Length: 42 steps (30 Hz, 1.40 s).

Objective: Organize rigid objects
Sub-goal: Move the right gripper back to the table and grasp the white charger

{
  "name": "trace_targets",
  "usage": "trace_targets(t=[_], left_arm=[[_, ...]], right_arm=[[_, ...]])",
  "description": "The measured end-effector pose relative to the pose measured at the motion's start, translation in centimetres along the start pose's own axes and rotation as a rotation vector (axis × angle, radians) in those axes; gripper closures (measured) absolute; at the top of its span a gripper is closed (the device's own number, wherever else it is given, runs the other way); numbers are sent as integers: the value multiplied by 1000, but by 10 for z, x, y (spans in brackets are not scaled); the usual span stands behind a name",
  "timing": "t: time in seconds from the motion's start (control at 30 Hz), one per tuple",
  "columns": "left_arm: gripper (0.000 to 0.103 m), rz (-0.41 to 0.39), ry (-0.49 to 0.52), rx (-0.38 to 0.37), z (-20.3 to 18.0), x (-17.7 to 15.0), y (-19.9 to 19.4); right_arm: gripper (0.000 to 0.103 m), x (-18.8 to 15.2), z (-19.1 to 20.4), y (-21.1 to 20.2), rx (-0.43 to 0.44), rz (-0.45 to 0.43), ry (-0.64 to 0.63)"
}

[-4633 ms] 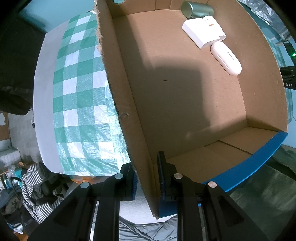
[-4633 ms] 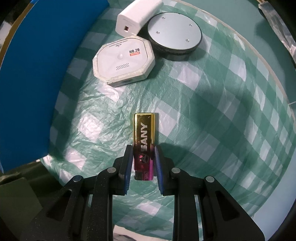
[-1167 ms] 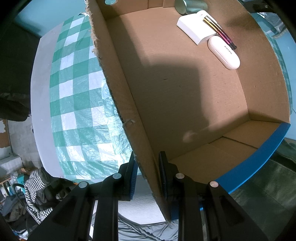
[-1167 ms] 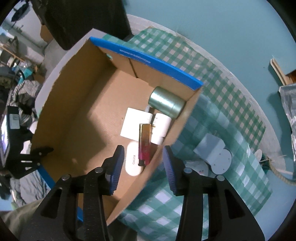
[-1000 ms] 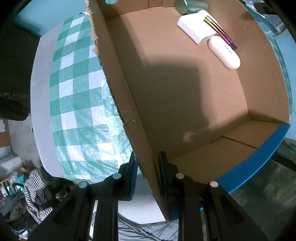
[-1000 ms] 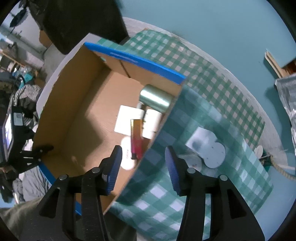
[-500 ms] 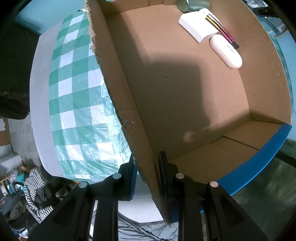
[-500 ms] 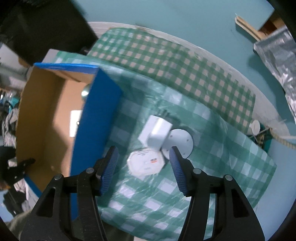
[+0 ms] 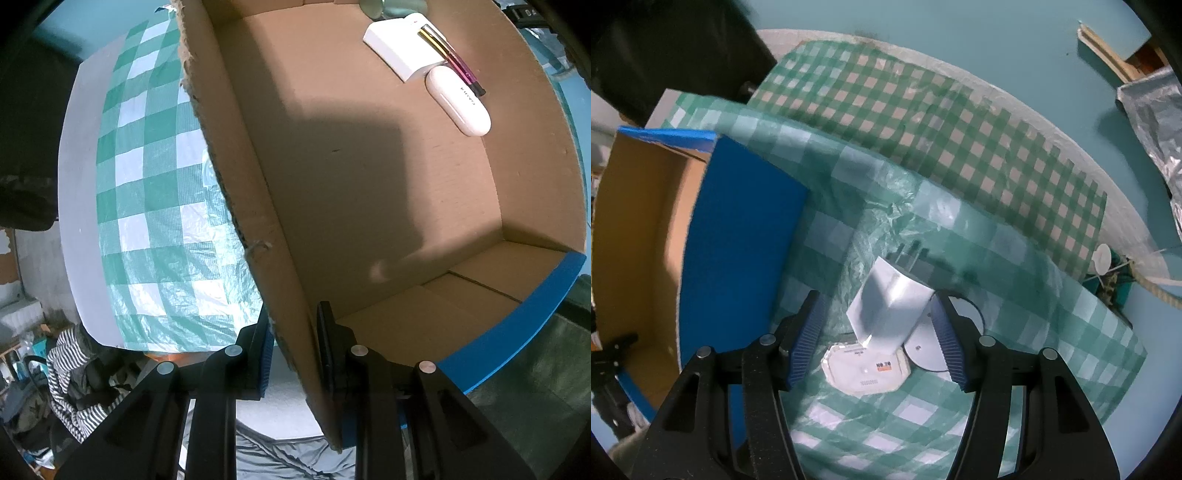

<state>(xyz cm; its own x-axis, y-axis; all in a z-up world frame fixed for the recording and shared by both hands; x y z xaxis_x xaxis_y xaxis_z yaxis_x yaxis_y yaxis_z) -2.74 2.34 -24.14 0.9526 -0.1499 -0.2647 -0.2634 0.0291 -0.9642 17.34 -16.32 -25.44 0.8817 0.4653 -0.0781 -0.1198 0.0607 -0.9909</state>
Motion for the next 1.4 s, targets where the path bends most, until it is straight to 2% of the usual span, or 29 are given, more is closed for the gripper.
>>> trace_targets(t=[0.1,0.33,0.63,0.83,0.9,1.07,1.17,1.4], left_arm=[[80,3,-4,4,-1,0,0],[80,6,-14,-1,-1,0,1],[80,8,-17,-2,1,0,2],[79,11,-20,-5,2,1,2],[79,12,-20,-6,2,1,2],[80,16,-16,-3,2,3,2],[80,18,-12,0,1,3,1],[80,21,-8,0,-2,5,1]], right_arm=[[38,2,4,7,-12,12,-11],[38,10,12,15,-9,19,-40],[38,13,15,35,-19,71,-57],[38,5,15,44,-114,55,-101],[38,3,15,48,-108,63,-104],[51,5,10,49,-85,46,-78],[51,10,7,49,-62,56,-54],[53,12,13,49,-99,65,-77]])
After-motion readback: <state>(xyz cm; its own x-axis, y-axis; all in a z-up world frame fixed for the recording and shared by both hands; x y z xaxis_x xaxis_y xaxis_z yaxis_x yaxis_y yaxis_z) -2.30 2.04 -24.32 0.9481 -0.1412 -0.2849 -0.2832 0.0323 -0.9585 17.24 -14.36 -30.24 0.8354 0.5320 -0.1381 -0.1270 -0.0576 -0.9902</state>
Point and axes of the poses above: each gripper's, at about its wrist camera, not at the fingertips, and y roughly the way its jaws point, z to its left, x to its top, the point moved 2 cm from there along y, roughly the way its jaws point, and after that the axes turned 7 degrees about z, right-handed, at the moved point
